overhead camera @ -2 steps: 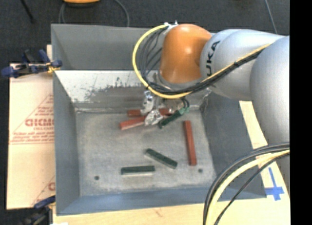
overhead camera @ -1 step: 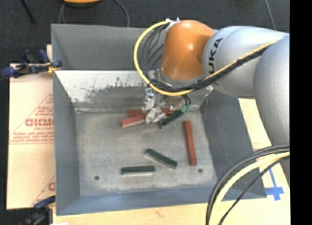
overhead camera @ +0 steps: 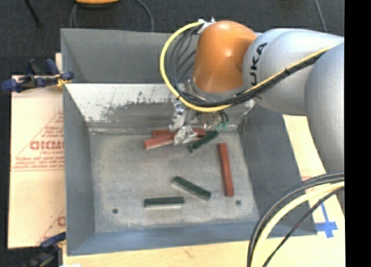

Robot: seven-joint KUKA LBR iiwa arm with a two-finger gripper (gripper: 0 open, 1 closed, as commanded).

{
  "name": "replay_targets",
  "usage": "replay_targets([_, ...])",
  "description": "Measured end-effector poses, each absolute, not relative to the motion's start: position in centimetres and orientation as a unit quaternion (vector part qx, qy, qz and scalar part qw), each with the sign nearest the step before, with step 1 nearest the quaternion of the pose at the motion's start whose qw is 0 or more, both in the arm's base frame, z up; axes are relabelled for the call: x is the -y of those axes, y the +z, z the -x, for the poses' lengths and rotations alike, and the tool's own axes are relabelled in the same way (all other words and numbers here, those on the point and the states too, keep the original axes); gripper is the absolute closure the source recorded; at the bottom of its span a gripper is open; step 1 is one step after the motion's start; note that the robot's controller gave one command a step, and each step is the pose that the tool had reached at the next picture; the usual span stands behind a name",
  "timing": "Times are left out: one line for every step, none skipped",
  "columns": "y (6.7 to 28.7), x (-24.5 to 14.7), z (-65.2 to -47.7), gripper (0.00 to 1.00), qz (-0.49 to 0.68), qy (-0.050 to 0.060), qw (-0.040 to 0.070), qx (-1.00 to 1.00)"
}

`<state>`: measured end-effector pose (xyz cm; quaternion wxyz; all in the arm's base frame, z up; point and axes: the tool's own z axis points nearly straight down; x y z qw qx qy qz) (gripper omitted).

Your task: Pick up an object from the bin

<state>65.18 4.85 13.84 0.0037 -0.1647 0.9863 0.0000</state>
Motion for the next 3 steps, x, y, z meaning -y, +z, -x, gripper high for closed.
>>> replay_targets([14.3,-4.8,-65.2,1.0,0.164,0.0,0.004,-0.986])
replay_targets([14.6,-4.8,-65.2,1.0,0.164,0.0,0.003,-0.986])
replay_targets([15.3,-4.8,-65.2,1.0,0.164,0.0,0.001,-0.987])
